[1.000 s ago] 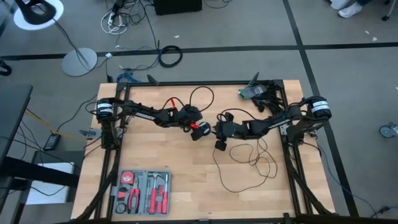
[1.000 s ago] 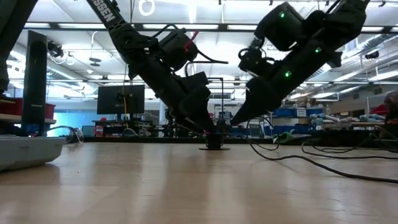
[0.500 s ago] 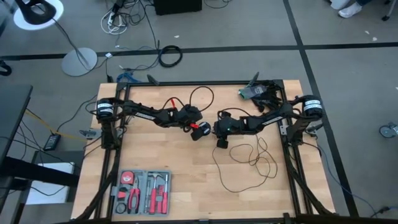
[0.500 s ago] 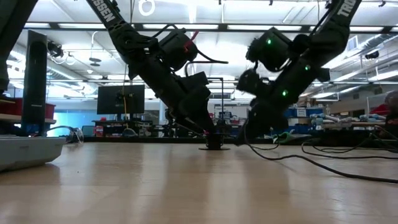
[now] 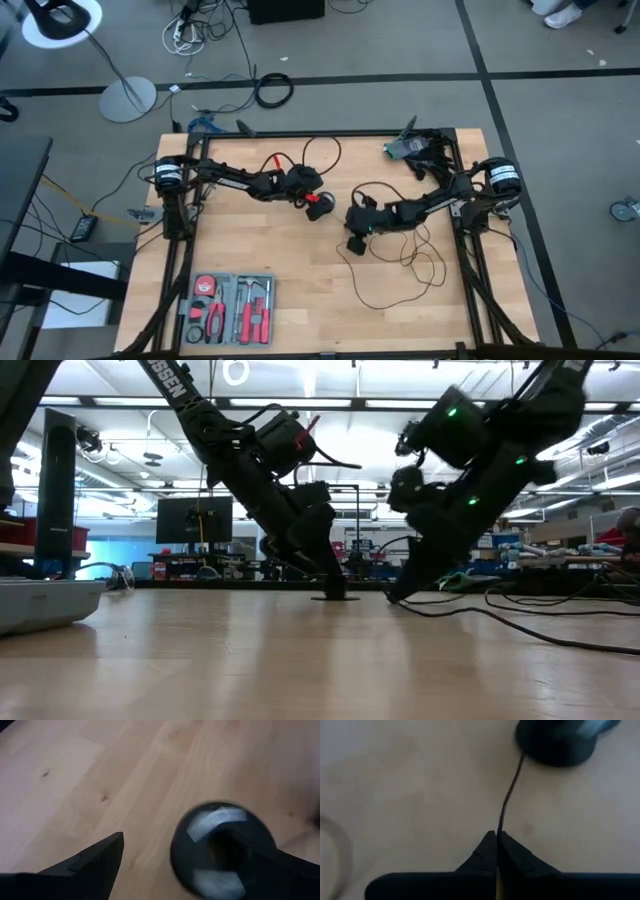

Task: Coil cords
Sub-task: Uncoil the black wire from the spool

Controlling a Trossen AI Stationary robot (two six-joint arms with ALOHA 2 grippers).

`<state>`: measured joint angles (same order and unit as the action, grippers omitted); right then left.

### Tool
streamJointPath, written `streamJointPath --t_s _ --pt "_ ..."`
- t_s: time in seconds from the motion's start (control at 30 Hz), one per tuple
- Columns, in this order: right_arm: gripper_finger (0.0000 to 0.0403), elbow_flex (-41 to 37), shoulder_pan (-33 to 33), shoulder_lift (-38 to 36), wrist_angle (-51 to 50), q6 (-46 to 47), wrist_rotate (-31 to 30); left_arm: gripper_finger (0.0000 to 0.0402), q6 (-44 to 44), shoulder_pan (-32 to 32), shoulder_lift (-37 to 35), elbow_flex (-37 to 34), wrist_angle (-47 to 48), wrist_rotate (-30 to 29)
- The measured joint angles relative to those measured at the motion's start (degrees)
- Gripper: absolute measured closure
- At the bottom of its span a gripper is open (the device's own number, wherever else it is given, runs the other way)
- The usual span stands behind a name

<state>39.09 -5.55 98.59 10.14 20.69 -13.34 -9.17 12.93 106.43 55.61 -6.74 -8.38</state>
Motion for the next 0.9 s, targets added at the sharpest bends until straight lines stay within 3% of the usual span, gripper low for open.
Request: streamJointPath --t_s 0.2,0.33,0.57,0.7,0.9 --pt "0.0401 0.2 -12.1 -0.3 -6.2 11.1 -2.3 0.0046 -0.5 1.3 -0.3 0.0 1.4 0.2" --pt "0.0401 0.2 -21.2 -1.9 -13.4 23.3 -3.1 0.0046 -0.5 1.4 -0.8 0.1 2.4 0.7" --pt "0.0402 -0.1 -38.1 -8.5 -25.9 46.3 -1.0 0.0046 -0.3 1.9 -1.0 0.0 7.0 -7.2" --pt "0.0402 -0.2 -46.1 -10.7 -30.7 59.8 0.9 0.0046 -0.4 2.3 -0.8 -0.2 8.3 -7.5" --pt "0.0389 -0.4 -48.2 -10.7 -31.6 63.3 -10.0 0.0046 -1.6 1.9 -0.9 -0.1 1.8 -1.7"
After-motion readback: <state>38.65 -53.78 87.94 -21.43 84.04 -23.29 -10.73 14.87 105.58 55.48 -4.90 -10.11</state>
